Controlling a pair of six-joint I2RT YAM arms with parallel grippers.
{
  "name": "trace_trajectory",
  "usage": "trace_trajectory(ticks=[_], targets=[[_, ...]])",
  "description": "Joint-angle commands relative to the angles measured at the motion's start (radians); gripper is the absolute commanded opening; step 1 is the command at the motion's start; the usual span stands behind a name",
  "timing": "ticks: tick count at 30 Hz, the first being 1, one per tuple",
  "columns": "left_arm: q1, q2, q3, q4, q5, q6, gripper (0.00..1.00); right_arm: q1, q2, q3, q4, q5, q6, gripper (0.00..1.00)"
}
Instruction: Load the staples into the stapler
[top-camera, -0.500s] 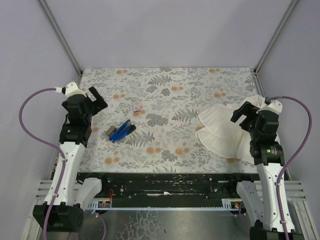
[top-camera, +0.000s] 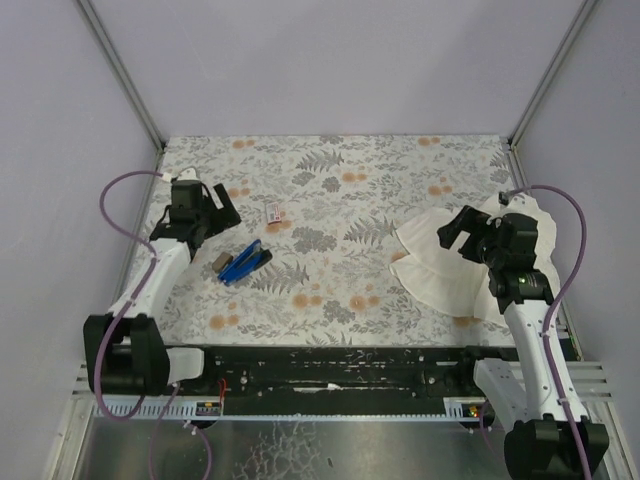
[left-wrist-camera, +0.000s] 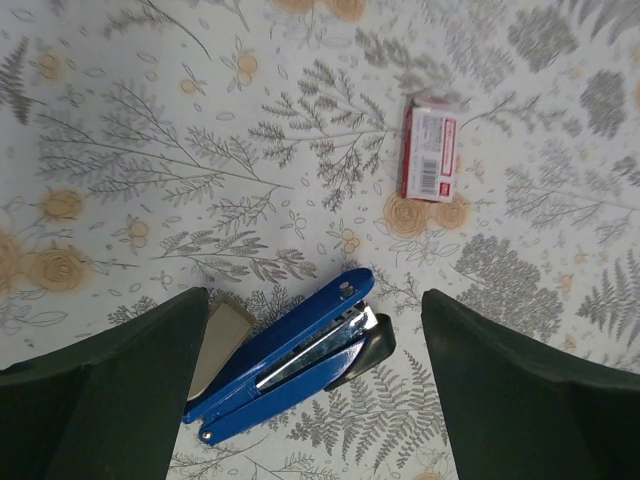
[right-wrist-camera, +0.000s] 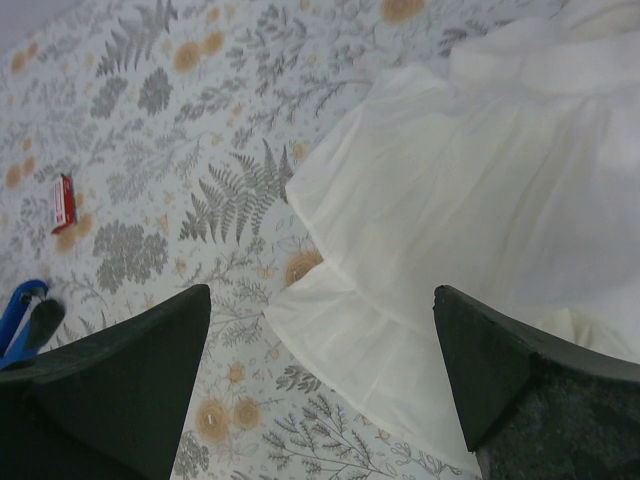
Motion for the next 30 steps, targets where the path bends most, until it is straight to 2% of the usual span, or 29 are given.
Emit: trace_trajectory(ticks=[1,7,11,16,22,30], targets=[[-0.052,0.160,0.118,0.031,0.062,0.006,0.85,0.001,0.052,0.030,0.045,-0.167,-0.056,0.99],[-0.154,0.411,0.277,-0.017,0.020,0.015,0.81,0.002,0.106,0.023,0.065,-0.256,-0.064,0.99],[-0.226,0.547,0.383,-0.058,-0.081,0.055,0.81,0.001,0.098,0.025,0.066,-0.243,-0.066,0.99],[-0.239,0.692,0.494,-0.111,-0.173,0.076,0.81,0.002,0.088,0.029,0.063,-0.239,-0.069,0.99],[-0.239,0.786,0.555,-0.122,-0.228,0.093,0.75,0.002,0.095,0.032,0.064,-0.229,-0.071,0.99],[-0.239,0.865,0.612,-0.124,-0.157,0.095,0.62,0.001,0.112,0.029,0.065,-0.221,-0.070,0.99]])
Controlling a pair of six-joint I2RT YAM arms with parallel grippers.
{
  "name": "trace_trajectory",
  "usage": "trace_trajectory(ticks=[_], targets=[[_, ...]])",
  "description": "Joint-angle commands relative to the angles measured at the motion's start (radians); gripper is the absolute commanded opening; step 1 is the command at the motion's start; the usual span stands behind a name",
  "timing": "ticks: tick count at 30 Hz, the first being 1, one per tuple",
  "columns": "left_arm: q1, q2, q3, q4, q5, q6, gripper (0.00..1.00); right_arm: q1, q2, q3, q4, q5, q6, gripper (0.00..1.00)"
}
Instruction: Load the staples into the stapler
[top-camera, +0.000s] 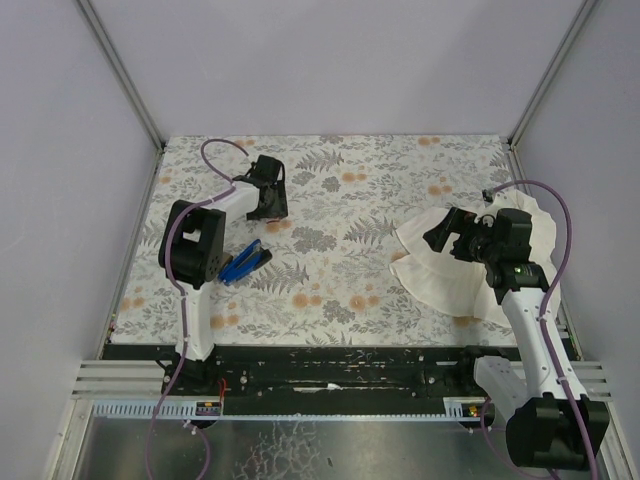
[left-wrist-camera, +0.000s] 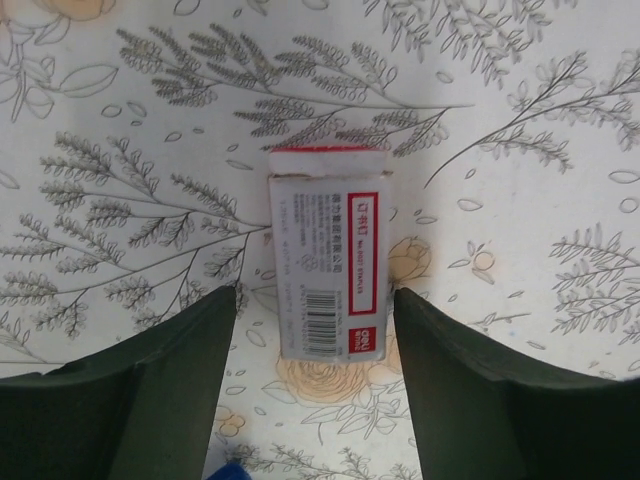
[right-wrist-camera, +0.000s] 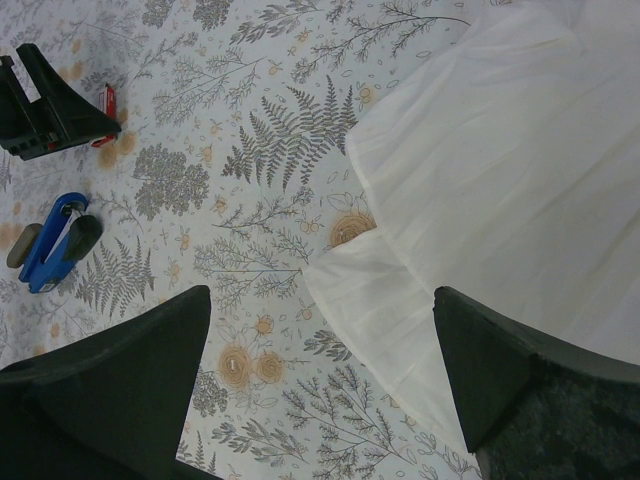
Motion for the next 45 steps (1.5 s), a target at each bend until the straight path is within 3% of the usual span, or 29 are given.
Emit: trace_trajectory(ticks=[1,10,17,25,31,35,38,45], targets=[[0.002,0.030,0.047,-0.023,0.017,0.020,0.60,0.001,0.003,0.029,0.039,-0.002,-0.013,0.99],[0.000,0.057,0.062,-0.016,0.141,0.112,0.48,0.002,0.013,0.027,0.038,-0.029,-0.014,0.99],[-0.077,-0.018,-0.023,-0.011,0.210,0.198,0.43,0.003,0.035,0.027,0.033,-0.117,-0.016,0.99],[-0.290,-0.128,-0.177,-0.032,0.295,0.330,0.41,0.098,0.089,0.033,0.002,-0.127,-0.009,1.00],[-0.512,-0.232,-0.295,-0.037,0.279,0.426,0.50,0.199,0.109,-0.015,0.007,-0.095,0.048,1.00],[-0.564,-0.287,-0.350,-0.023,0.177,0.347,0.59,0.225,0.110,-0.075,0.045,-0.098,0.112,0.94],[-0.581,-0.374,-0.426,0.027,0.108,0.229,0.64,0.244,0.130,-0.106,0.084,-0.122,0.138,0.83],[-0.581,-0.637,-0.653,0.255,0.152,-0.245,0.67,0.305,0.273,-0.048,0.097,-0.165,0.071,0.63]])
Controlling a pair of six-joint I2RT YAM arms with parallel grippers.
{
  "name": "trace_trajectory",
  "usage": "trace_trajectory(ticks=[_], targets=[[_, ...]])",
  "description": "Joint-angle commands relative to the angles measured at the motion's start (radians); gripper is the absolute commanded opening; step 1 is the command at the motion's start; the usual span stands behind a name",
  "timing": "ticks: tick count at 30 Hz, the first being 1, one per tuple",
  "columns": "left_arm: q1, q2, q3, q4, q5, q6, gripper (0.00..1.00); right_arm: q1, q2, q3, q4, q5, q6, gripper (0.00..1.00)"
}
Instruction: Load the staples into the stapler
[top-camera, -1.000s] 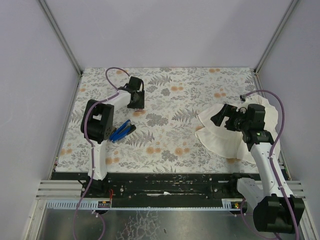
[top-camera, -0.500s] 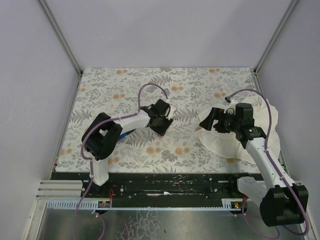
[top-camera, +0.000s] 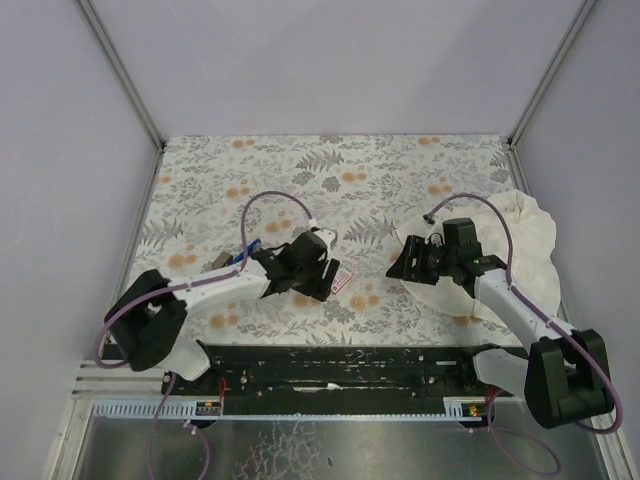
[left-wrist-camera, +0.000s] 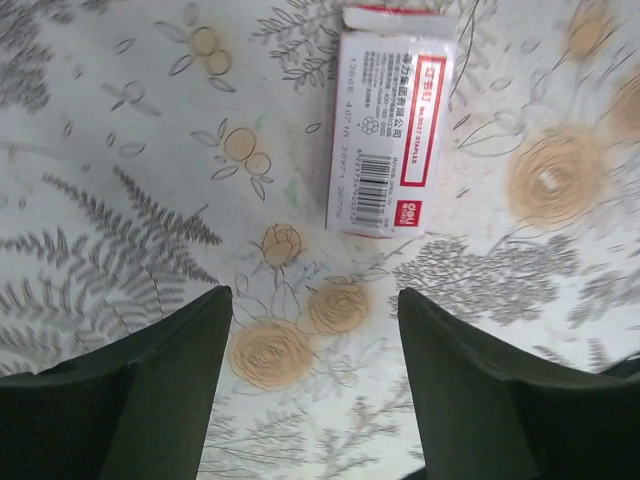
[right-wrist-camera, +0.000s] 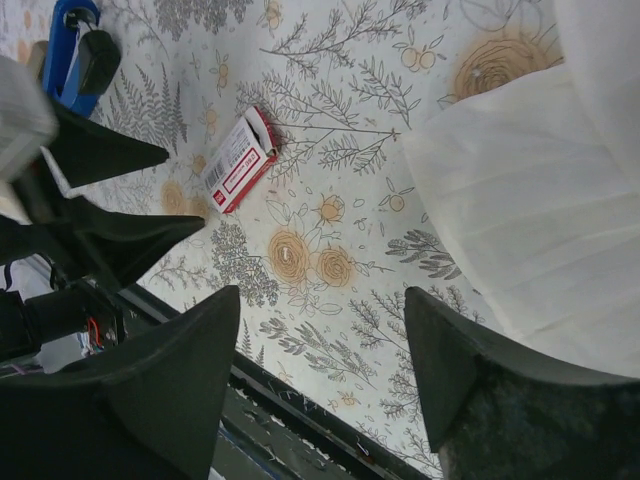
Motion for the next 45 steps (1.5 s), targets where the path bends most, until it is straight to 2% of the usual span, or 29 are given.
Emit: trace_trajectory(ticks=[1,5,8,10,19,30,36,45], targets=[[0.002,-0.150,-0.143,0.249,0.036,-0.398,0.67,0.044,0.094,0.080,0.048,-0.056,-0.045,0.60],[0.003,-0.229,-0.287,0.468,0.101,-0.649,0.67,0.078,0.202,0.127,0.081,-0.092,-0.058,0.51],[0.003,-0.227,-0.355,0.623,0.146,-0.778,0.67,0.098,0.268,0.163,0.113,-0.114,-0.057,0.48],[0.003,-0.203,-0.375,0.669,0.164,-0.818,0.66,0.109,0.319,0.194,0.125,-0.125,-0.060,0.46],[0.005,-0.116,-0.388,0.699,0.114,-0.901,0.57,0.146,0.513,0.324,0.146,-0.143,-0.072,0.39],[0.005,-0.090,-0.353,0.559,-0.010,-0.892,0.56,0.195,0.697,0.413,0.161,-0.166,-0.069,0.32],[0.011,-0.049,-0.327,0.553,-0.007,-0.874,0.55,0.206,0.737,0.425,0.159,-0.168,-0.071,0.28],[0.028,-0.013,-0.298,0.538,-0.003,-0.852,0.49,0.207,0.758,0.415,0.160,-0.168,-0.080,0.23]])
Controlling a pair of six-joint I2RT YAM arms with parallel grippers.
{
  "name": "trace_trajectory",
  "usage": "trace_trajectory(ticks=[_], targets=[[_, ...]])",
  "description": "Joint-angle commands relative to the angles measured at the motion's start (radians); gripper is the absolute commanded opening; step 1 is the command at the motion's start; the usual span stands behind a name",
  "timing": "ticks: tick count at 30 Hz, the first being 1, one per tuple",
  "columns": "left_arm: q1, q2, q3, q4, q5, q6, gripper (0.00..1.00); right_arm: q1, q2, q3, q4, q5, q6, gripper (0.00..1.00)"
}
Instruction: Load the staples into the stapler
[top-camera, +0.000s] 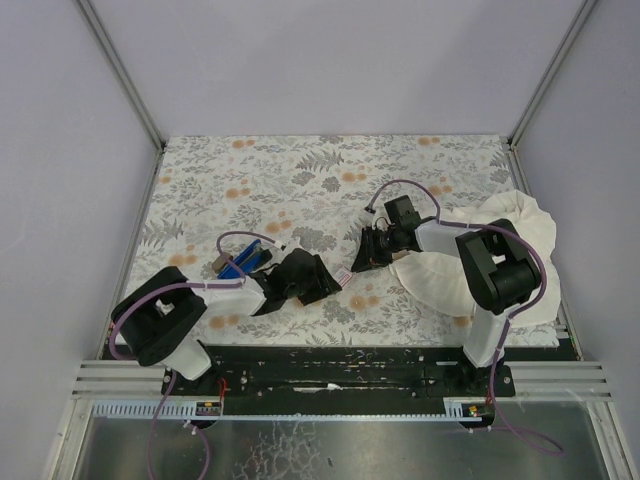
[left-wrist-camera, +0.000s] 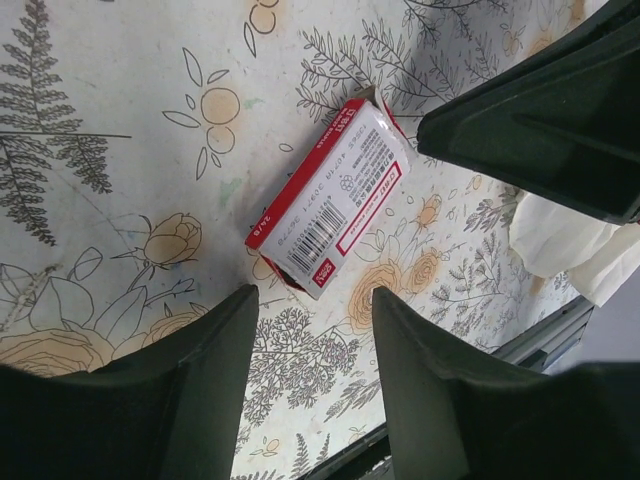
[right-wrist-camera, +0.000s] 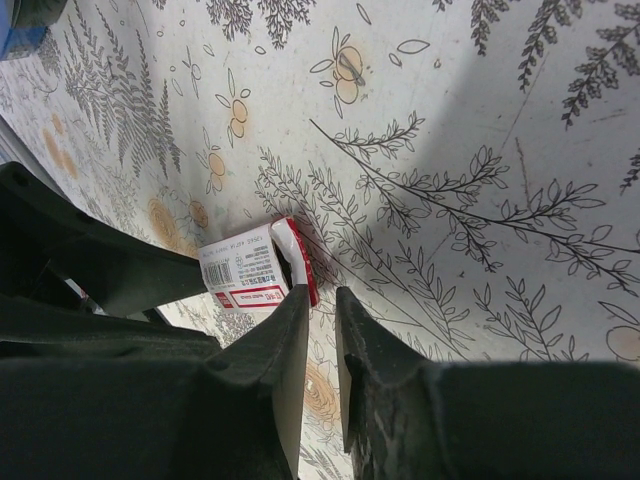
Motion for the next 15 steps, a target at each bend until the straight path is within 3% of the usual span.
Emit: trace_trajectory(ticks=[1,15], targets=[[0.014,0.019,0.030,-0.031,-0.029,0.029,0.47,0.010,0.012,0.028,0.019,-0.026,-0.022,0.22],[0.043,0.043,0.045,-0.071,-0.028,0.064,0.40,0.011,0.044,0.028,0.043,-0.075,-0.008,0.23]])
